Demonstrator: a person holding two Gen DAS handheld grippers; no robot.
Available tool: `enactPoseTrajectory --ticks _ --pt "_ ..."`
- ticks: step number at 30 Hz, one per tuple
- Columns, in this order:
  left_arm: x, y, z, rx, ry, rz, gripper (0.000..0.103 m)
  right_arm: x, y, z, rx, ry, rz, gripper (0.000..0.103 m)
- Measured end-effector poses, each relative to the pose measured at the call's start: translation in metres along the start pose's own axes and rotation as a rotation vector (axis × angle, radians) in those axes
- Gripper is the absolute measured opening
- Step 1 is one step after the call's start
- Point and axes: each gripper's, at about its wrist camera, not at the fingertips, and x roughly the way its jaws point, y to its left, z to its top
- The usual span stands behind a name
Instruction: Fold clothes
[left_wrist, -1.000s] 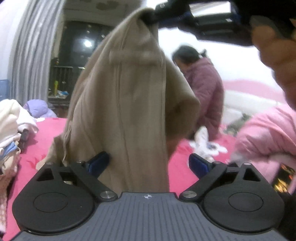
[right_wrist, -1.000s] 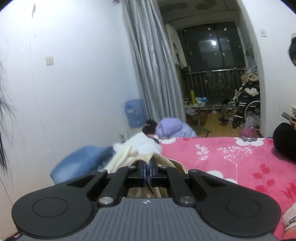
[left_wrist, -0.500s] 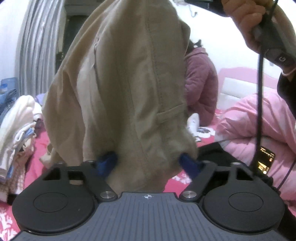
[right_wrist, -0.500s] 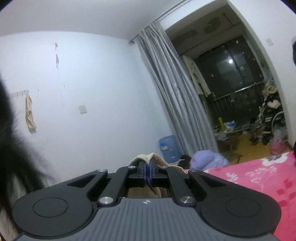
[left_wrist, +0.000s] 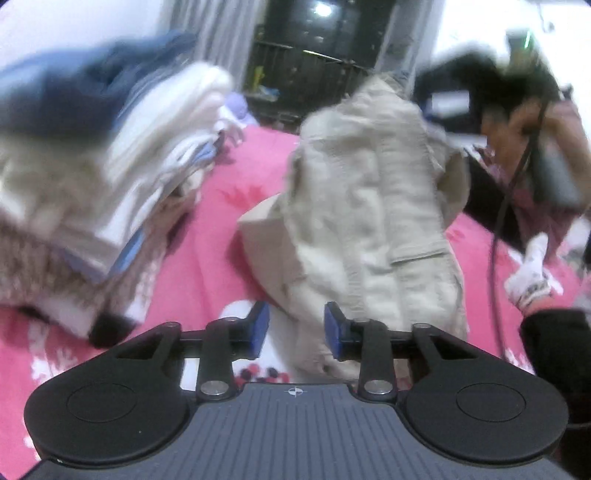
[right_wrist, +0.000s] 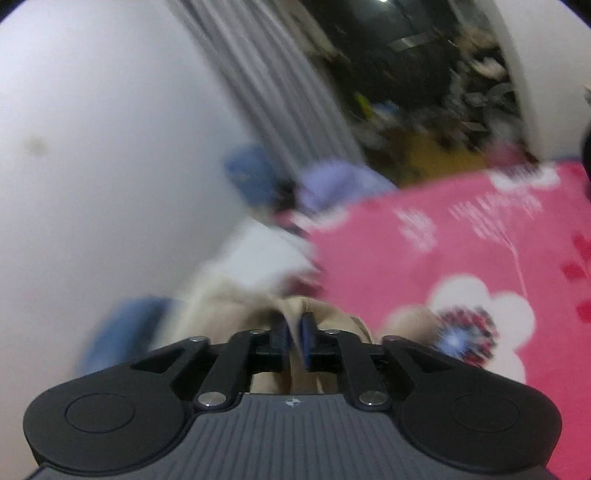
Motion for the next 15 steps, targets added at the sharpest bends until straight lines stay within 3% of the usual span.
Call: enactPoseTrajectory --ticks 2,4,11,13,15 --pt "0.002 0.012 0.001 -0.025 -0.021 -0.041 0.046 0.023 -0.015 -0.012 -0.002 0.037 -0.063 0.024" --pt "0.001 0.01 0.001 0.007 -0.038 -0.094 0.058 0.022 -0.028 -0.023 0.01 0.029 -0.066 0.026" --pt "-0.001 -0.012 -0.005 0.099 -0.042 -0.183 0.063 -0.106 -0.054 -0.046 0.125 -0.234 0.067 0.051" --pt "-0.011 -0.019 -0.007 0.137 -0.066 -0.201 0.071 -0.137 -0.049 -0.069 0.098 -0.21 0.06 0.052" --pt "-0.018 -0.03 -0.013 0.211 -0.078 -0.204 0.073 -0.148 -0.037 -0.098 0.014 -0.115 0.028 0.052"
